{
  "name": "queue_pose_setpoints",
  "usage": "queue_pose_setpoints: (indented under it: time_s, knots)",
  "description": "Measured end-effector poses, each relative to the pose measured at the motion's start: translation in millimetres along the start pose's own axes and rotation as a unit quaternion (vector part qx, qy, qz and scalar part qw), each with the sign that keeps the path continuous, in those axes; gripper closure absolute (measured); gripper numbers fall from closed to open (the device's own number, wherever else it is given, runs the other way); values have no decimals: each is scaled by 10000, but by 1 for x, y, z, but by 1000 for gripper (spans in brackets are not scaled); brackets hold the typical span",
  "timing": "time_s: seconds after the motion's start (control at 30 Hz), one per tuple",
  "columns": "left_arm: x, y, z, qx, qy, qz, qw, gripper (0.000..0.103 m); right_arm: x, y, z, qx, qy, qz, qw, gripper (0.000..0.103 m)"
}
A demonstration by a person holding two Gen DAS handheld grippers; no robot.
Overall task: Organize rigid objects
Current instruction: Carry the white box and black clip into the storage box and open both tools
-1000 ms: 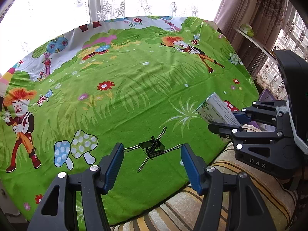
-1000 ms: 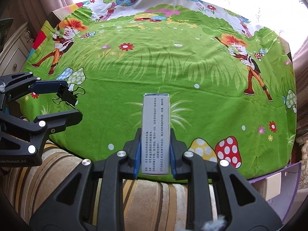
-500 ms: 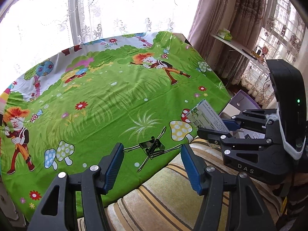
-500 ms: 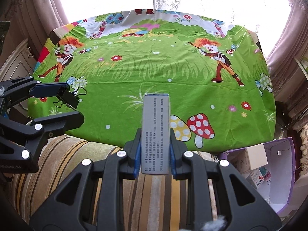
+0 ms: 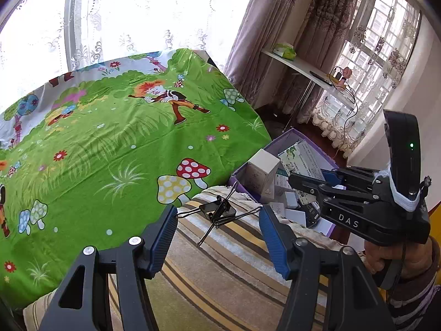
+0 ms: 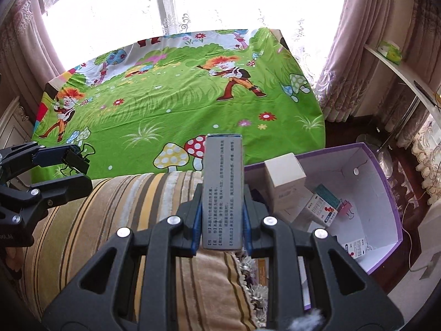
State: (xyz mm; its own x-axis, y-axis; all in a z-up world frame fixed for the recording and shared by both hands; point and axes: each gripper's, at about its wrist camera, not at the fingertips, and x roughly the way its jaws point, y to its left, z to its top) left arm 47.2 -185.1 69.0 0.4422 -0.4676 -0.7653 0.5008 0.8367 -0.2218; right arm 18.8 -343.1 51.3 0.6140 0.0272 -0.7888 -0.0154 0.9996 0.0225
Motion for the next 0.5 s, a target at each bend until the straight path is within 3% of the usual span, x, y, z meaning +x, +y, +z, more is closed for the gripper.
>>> queue_pose_setpoints:
  time_s: [0.23,0.5]
  knots:
    - [36,-51,0,-25,334,-326,9989,41,-16,-54,-16,531,-154,-650,9964,75]
    - [71,-88,7,-54,601,-341,9976,41,-28,-86,-21,863,-353,-1118,9893,75]
